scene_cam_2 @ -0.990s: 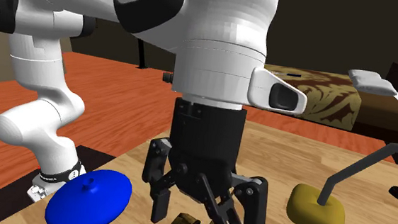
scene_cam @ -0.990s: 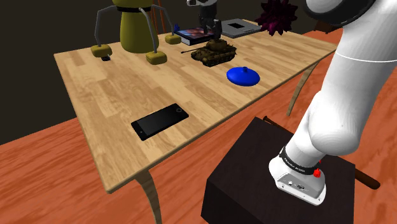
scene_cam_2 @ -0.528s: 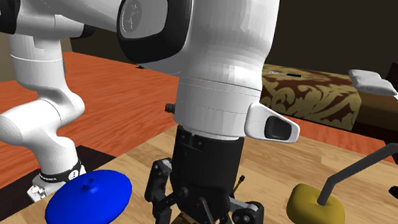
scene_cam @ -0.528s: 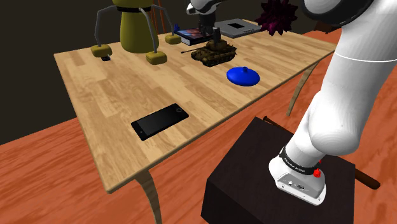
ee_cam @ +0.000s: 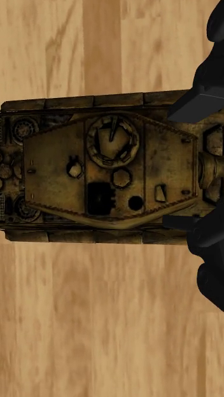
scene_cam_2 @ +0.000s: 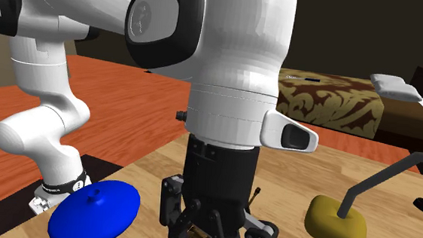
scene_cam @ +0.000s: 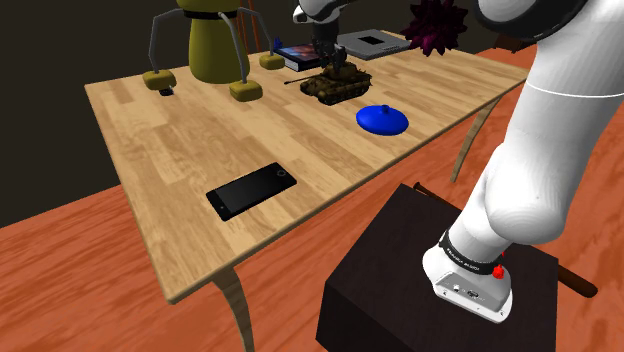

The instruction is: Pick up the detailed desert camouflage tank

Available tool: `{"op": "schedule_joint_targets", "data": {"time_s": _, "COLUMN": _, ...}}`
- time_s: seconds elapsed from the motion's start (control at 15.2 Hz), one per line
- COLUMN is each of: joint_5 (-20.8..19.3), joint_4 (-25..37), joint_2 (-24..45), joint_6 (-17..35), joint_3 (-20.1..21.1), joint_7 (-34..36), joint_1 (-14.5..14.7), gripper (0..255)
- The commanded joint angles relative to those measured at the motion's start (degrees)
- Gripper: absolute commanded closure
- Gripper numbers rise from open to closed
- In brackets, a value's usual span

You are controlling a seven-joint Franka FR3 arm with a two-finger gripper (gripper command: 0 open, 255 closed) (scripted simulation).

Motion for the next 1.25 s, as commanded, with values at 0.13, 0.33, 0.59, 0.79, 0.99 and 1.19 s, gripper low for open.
{"op": "schedule_joint_targets", "data": {"time_s": 0.13, "joint_5": 0.01, "joint_4": 0.67, "joint_2": -0.02, "joint_6": -0.72, "joint_3": -0.04, "joint_7": -0.20, "joint_1": -0.04, "gripper": 255}}
{"op": "schedule_joint_targets", "data": {"time_s": 0.33, "joint_5": 0.13, "joint_4": 2.80, "joint_2": -0.14, "joint_6": -2.90, "joint_3": -0.05, "joint_7": -0.76, "joint_1": -0.03, "gripper": 255}}
{"op": "schedule_joint_targets", "data": {"time_s": 0.59, "joint_5": 0.34, "joint_4": 5.86, "joint_2": -0.12, "joint_6": -5.84, "joint_3": -0.07, "joint_7": -1.55, "joint_1": -0.05, "gripper": 255}}
{"op": "schedule_joint_targets", "data": {"time_s": 0.79, "joint_5": 0.53, "joint_4": 8.36, "joint_2": 0.06, "joint_6": -8.09, "joint_3": -0.09, "joint_7": -2.18, "joint_1": -0.10, "gripper": 255}}
{"op": "schedule_joint_targets", "data": {"time_s": 0.99, "joint_5": 0.76, "joint_4": 11.04, "joint_2": 0.37, "joint_6": -10.38, "joint_3": -0.12, "joint_7": -2.85, "joint_1": -0.18, "gripper": 255}}
{"op": "schedule_joint_targets", "data": {"time_s": 1.19, "joint_5": 0.86, "joint_4": 12.12, "joint_2": 0.53, "joint_6": -11.28, "joint_3": -0.13, "joint_7": -3.12, "joint_1": -0.22, "gripper": 255}}
